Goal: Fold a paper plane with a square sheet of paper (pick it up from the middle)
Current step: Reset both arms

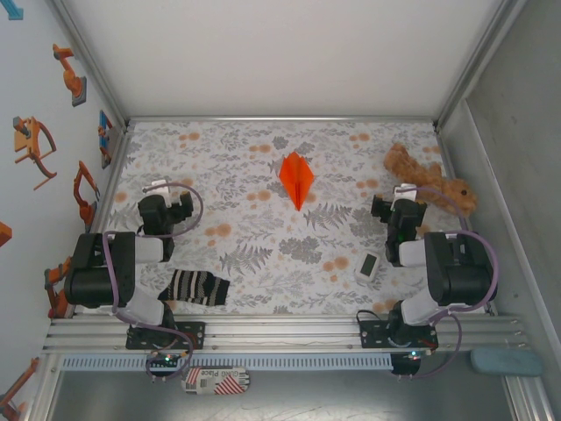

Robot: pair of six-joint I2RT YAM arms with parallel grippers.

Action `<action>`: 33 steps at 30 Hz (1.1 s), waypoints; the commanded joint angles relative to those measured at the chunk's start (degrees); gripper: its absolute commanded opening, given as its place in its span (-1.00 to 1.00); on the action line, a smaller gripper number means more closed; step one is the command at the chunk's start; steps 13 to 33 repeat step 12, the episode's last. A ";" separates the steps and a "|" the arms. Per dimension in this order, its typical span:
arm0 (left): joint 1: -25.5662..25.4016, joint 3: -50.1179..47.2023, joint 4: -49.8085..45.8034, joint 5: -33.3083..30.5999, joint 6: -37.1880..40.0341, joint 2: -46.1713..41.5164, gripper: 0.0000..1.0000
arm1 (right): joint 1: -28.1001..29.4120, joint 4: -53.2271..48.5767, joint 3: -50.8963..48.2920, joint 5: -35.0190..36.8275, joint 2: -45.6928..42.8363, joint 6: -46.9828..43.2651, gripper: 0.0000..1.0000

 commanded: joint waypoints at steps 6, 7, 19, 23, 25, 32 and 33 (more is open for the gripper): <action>0.25 1.18 -0.70 0.19 1.04 -0.05 0.92 | -0.60 0.86 1.50 -0.27 -0.05 0.84 0.99; 0.22 1.18 -0.67 0.19 1.06 -0.05 0.92 | -0.63 0.86 1.50 -0.26 -0.05 0.86 0.99; 0.22 1.12 -0.39 0.20 1.06 -0.09 0.92 | -0.63 1.42 0.87 -0.95 -0.34 0.55 0.99; 0.22 1.12 -0.39 0.20 1.06 -0.09 0.92 | -0.63 1.42 0.87 -0.95 -0.34 0.55 0.99; 0.22 1.12 -0.39 0.20 1.06 -0.09 0.92 | -0.63 1.42 0.87 -0.95 -0.34 0.55 0.99; 0.22 1.12 -0.39 0.20 1.06 -0.09 0.92 | -0.63 1.42 0.87 -0.95 -0.34 0.55 0.99; 0.22 1.12 -0.39 0.20 1.06 -0.09 0.92 | -0.63 1.42 0.87 -0.95 -0.34 0.55 0.99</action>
